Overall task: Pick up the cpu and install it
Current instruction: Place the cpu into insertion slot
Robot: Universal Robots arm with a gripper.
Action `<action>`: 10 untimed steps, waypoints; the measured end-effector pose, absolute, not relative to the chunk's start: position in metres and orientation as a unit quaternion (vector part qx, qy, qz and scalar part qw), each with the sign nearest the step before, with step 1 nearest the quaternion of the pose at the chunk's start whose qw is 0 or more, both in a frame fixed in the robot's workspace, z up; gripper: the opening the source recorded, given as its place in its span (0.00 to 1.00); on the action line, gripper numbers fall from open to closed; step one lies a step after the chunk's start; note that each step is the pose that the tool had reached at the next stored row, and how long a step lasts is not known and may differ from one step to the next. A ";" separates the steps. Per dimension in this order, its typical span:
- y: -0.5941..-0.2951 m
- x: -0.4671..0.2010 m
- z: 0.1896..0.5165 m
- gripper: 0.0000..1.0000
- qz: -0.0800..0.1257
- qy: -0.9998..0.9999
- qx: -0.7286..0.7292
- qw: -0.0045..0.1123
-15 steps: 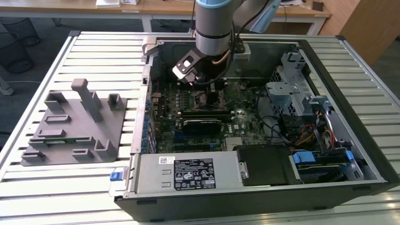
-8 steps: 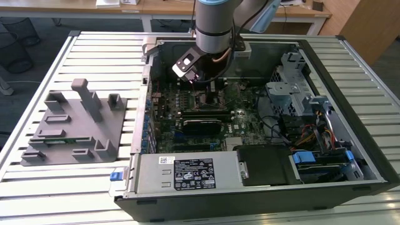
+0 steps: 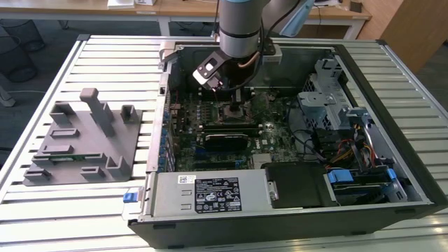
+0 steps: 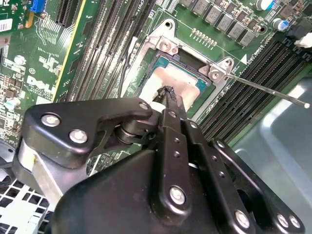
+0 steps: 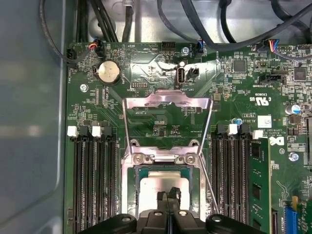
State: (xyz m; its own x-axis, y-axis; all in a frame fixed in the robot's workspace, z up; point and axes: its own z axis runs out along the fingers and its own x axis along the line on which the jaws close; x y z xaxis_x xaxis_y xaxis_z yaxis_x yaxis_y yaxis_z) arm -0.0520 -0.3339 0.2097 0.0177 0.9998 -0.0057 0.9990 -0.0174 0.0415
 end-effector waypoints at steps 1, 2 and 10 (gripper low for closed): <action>-0.334 -0.052 0.210 0.11 0.013 0.701 0.713 0.017; -0.334 -0.052 0.211 0.11 0.013 0.701 0.713 0.017; -0.334 -0.052 0.214 0.11 0.013 0.701 0.713 0.017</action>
